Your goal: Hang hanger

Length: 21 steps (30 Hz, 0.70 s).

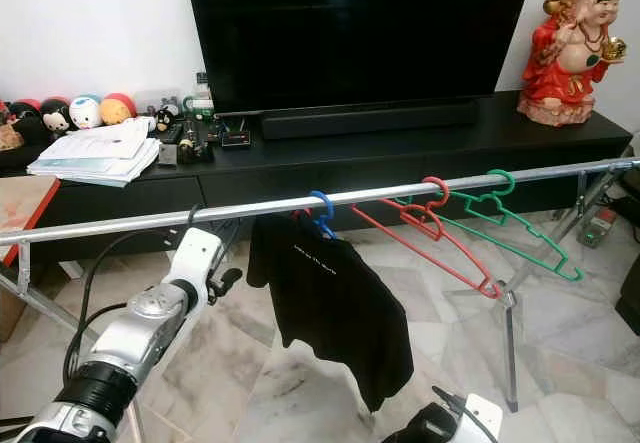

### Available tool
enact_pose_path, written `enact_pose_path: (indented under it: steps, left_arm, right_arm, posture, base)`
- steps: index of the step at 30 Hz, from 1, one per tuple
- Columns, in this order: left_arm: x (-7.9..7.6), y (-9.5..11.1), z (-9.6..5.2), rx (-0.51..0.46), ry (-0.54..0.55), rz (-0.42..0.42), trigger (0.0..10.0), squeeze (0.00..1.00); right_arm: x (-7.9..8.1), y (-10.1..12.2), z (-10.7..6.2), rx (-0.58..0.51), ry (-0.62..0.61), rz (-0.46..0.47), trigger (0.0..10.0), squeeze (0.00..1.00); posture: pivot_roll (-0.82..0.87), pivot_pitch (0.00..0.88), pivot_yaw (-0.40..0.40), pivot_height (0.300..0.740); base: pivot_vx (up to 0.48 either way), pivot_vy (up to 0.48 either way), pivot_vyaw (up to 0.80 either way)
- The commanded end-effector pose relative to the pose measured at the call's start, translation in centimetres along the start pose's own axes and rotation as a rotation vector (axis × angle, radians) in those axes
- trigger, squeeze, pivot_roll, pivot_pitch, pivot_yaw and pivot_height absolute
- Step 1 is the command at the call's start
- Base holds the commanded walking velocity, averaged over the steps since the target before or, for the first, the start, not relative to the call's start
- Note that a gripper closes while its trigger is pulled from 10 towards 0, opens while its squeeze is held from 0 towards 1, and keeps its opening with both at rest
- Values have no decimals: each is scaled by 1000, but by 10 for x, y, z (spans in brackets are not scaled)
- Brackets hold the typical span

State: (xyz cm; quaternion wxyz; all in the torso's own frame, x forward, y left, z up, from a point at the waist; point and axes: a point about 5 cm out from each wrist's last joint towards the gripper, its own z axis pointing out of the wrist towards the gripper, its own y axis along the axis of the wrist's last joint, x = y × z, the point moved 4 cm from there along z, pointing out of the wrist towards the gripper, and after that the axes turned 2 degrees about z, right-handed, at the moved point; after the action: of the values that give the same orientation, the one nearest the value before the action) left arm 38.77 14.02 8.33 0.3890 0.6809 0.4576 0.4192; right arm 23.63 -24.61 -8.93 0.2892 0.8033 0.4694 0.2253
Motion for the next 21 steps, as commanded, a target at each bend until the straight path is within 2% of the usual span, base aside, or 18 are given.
enact_pose_path:
  steps: [1,2,3,7,10,15,16,18,21]
  left_arm:
    - [8,6,3,-17,44,-7,10000,0]
    - [8,6,3,-17,44,-7,10000,0]
    - [17,11,3,-32,89,-21,10000,0]
    - [29,15,1,-42,105,-14,10000,0]
    - [35,11,-8,-29,44,46,10000,0]
    - [54,4,-17,-5,92,58,10000,0]
    - [61,0,-16,7,129,43,10000,0]
    - [63,-4,-14,16,143,13,10000,0]
    - [56,-10,-8,26,132,-91,10000,0]
  right_arm:
    - [2,3,1,-6,6,-1,10000,0]
    - [2,3,1,-6,6,-1,10000,0]
    - [2,3,1,-6,7,-2,10000,0]
    - [2,3,1,-7,8,-3,10000,0]
    - [2,3,1,-6,7,-4,10000,0]
    - [2,3,1,-5,11,-13,10000,0]
    - [2,4,1,-5,13,-18,10000,0]
    - [2,4,1,-5,14,-19,10000,0]
    - [3,5,1,-6,16,-22,10000,0]
  posture:
    - [109,0,39,740]
    - [109,0,39,740]
    - [106,0,40,740]
    - [104,0,42,740]
    - [114,0,41,740]
    - [125,0,36,740]
    - [129,0,33,740]
    - [127,0,32,740]
    - [118,0,33,740]
  base:
    - [0,0,0]
    - [0,0,0]
    - [0,0,0]
    - [0,0,0]
    - [0,0,0]
    - [0,0,0]
    - [0,0,0]
    - [0,0,0]
    - [0,0,0]
